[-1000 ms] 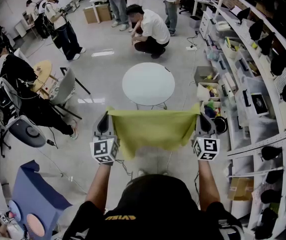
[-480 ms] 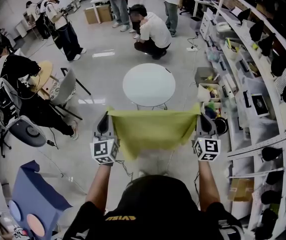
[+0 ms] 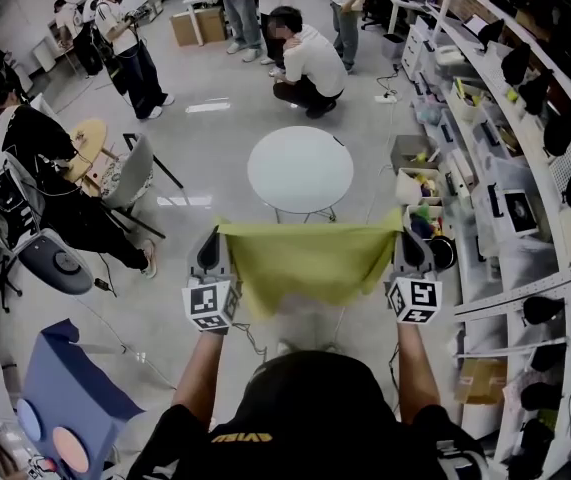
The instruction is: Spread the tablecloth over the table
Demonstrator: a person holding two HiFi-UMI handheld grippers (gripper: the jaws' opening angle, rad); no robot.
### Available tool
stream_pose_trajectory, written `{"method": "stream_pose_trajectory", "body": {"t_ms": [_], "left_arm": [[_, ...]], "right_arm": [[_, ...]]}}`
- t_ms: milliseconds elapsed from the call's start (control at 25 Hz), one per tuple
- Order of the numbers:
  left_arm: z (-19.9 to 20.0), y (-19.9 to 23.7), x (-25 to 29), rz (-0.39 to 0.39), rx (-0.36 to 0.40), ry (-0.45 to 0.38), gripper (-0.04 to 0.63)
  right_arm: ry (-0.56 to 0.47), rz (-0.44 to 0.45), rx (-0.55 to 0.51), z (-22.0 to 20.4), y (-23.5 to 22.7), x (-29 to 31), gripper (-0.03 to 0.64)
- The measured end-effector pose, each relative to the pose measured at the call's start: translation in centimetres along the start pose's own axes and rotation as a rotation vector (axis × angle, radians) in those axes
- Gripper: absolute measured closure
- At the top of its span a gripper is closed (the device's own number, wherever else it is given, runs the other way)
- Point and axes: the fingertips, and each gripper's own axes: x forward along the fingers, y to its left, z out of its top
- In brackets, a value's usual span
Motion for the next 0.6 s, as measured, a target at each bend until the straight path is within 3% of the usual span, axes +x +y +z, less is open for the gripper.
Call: {"method": "stream_pose_trajectory", "body": {"t_ms": [200,600], "left_arm": [[1.0,1.1,0.6,-0.025,0.019,-0.021,0.575],[0.6,4.5,0.5,-0.039,-0.018,-0.033,0.575]], "right_arm": [[-0.015,-0.012,-0.004,0.9,0.8,0.6,0.611],[-0.014,-0.043,-0.024,1.6,3.9,1.6,0.611]]}}
